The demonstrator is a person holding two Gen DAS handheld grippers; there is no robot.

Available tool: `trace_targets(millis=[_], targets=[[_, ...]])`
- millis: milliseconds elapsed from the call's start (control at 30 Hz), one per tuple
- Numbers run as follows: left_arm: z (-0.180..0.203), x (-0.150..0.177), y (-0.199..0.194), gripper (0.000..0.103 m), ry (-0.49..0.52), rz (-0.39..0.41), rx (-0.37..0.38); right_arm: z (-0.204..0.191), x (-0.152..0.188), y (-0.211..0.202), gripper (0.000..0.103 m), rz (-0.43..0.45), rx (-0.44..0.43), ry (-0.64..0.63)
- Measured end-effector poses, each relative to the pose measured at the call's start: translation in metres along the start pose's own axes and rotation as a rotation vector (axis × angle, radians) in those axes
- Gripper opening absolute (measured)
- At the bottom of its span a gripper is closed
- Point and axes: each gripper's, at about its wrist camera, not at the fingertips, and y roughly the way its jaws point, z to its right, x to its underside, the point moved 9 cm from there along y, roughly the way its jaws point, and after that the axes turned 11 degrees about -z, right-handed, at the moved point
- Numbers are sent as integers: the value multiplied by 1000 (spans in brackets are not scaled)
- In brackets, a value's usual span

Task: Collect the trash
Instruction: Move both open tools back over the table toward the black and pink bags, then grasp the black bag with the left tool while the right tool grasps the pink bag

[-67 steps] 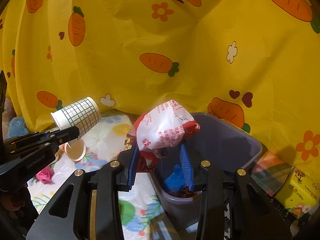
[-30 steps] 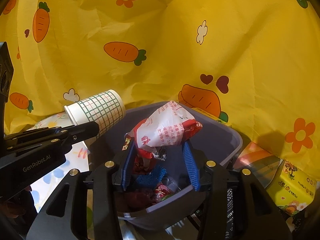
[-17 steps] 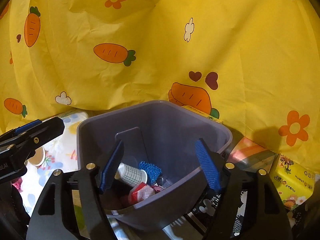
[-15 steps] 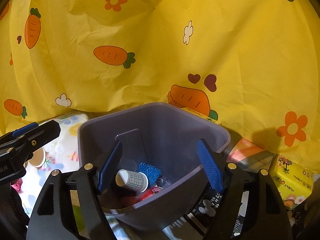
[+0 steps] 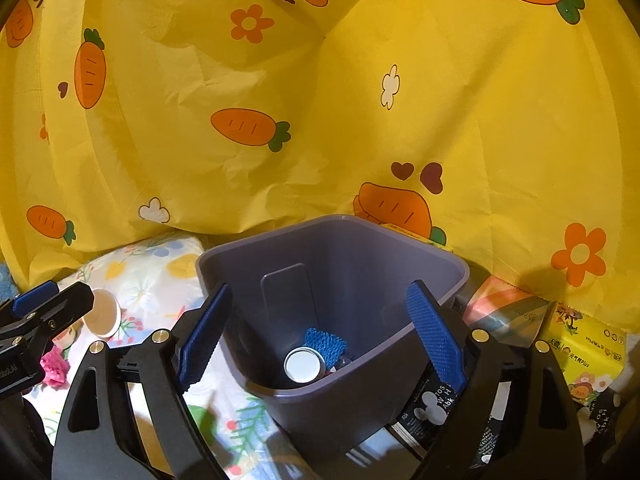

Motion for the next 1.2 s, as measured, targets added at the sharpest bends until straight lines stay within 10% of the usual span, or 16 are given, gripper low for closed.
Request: trace_targets(millis=[433,800,1200], targets=[[-93,47,-63,93,-153,16,-146,-87,23,-20,86,-39,-136,-96],[-232,103,-119,93,-309,-10,-499,-229,66,-11,86,-149,-298,-321],[-289,128,-156,93,-438,15,-533,-336,108,18,82,-260,-373,-483]])
